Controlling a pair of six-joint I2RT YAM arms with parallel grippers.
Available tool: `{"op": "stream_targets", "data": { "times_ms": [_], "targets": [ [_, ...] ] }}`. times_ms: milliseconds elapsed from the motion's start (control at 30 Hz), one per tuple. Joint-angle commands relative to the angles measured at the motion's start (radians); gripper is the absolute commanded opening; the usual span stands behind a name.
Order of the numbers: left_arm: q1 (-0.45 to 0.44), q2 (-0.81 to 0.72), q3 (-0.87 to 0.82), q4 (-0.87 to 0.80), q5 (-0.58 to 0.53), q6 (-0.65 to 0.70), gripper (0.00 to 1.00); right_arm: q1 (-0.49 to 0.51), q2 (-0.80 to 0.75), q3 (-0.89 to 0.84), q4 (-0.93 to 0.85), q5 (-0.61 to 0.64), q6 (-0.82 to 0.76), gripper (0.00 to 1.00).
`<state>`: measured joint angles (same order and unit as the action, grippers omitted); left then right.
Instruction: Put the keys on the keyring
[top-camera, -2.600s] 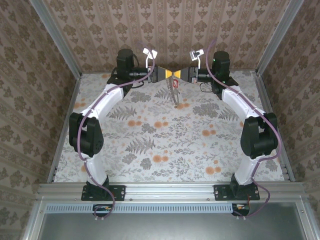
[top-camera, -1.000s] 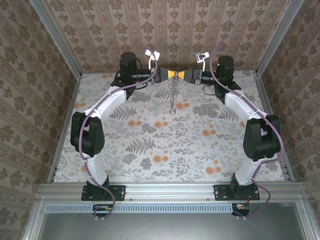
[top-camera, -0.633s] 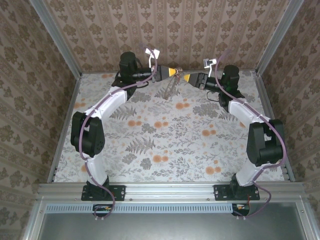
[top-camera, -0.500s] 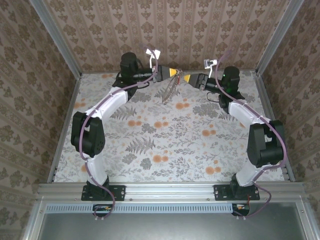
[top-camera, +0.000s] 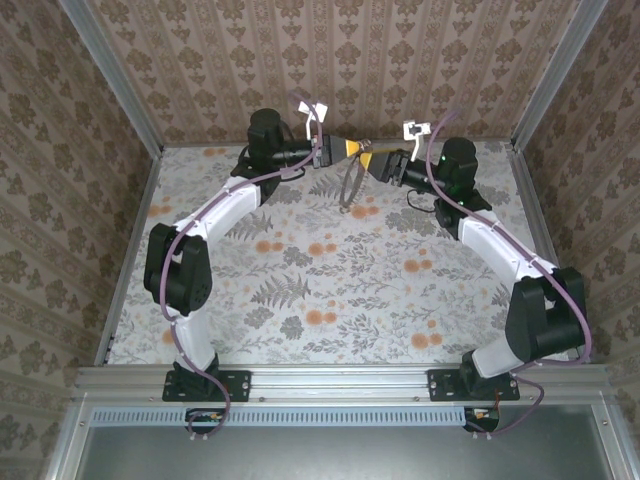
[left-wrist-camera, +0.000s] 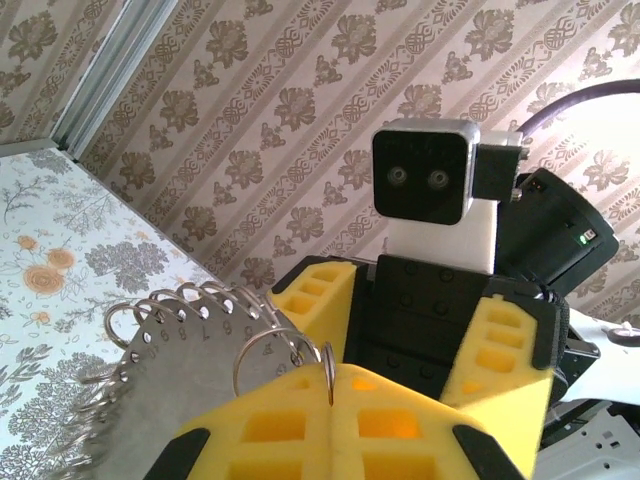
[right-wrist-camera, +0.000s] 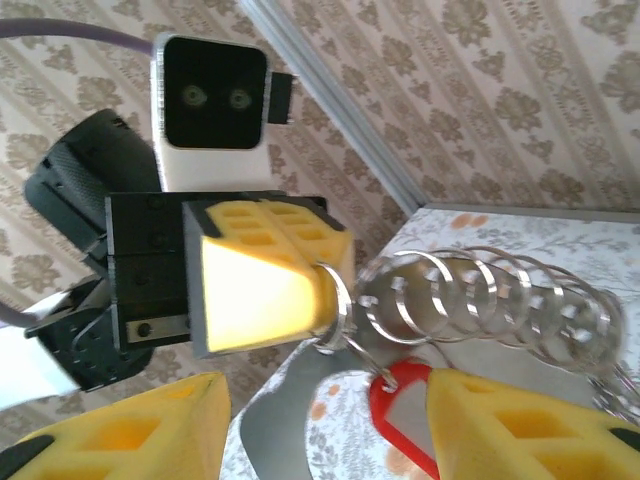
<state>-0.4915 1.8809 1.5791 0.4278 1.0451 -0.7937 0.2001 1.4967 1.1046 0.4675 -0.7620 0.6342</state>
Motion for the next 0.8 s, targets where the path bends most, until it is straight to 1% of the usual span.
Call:
{"op": "stream_targets", "data": {
  "times_ms": [0,167,533,633,767],
  "targets": [
    [-0.002,-0.039,0.006,0.042,-0.014,-0.009,0.00,0.001,-0.020,-0.029,-0.036,0.065,-0.042,0.55],
    [-0.003,-0.042,0.008,0.040,-0.020,-0.007,0.00,0.012,-0.023,-0.044,-0.038,0.065,-0.053,0.54],
    [-0.006,-0.045,0.010,0.040,-0.030,-0.004,0.00,0.044,-0.006,-0.009,-0.083,0.096,-0.094,0.54],
    [-0.007,-0.047,0.008,0.040,-0.031,-0.002,0.00,0.045,0.003,0.001,-0.091,0.118,-0.097,0.51],
    [-0.007,-0.048,0.007,0.040,-0.034,-0.001,0.00,0.046,0.014,0.014,-0.097,0.136,-0.100,0.45]
  ]
}}
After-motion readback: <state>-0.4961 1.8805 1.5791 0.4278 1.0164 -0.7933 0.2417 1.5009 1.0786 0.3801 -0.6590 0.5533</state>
